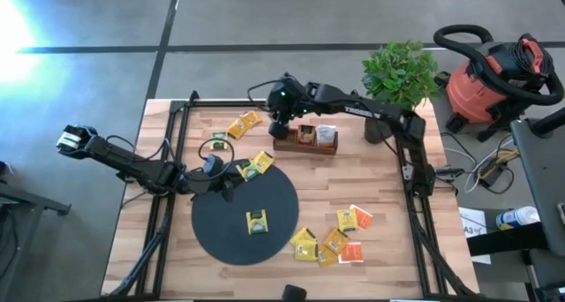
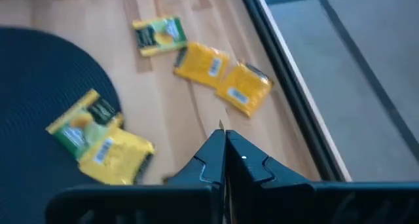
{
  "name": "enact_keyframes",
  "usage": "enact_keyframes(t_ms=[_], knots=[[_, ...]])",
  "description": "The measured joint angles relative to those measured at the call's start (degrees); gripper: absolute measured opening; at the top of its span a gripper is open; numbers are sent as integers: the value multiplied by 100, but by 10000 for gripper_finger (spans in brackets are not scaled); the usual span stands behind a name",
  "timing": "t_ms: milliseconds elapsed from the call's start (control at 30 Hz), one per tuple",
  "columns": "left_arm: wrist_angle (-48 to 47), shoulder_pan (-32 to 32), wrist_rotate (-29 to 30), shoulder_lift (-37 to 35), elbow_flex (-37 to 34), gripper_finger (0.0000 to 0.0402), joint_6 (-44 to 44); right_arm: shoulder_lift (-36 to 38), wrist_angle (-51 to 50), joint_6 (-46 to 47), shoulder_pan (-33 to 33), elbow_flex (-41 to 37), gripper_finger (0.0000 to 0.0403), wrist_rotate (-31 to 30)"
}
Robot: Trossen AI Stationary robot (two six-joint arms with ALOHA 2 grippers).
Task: Pick & Place Tea
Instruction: Put the yellow tea bag into the left section of the wooden organizer
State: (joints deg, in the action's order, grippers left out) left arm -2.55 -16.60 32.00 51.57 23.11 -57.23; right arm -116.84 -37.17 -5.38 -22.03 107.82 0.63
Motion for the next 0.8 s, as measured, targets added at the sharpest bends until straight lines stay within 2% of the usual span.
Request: enact_keyframes(t_ms=[200,400,633,800], knots=[[15,0,62,0,0,124,-10,206,164,172,-184,-545,8,281],[42,0,63,0,0,124,-101,189,1043,390,-185,-1037,8,535],[42,0,64,0,0,124,-144,196,1784,543,-200,-1580,8,543],[39,0,64,0,0,124,-147,201,1928,493,-201,-1684,8,541]])
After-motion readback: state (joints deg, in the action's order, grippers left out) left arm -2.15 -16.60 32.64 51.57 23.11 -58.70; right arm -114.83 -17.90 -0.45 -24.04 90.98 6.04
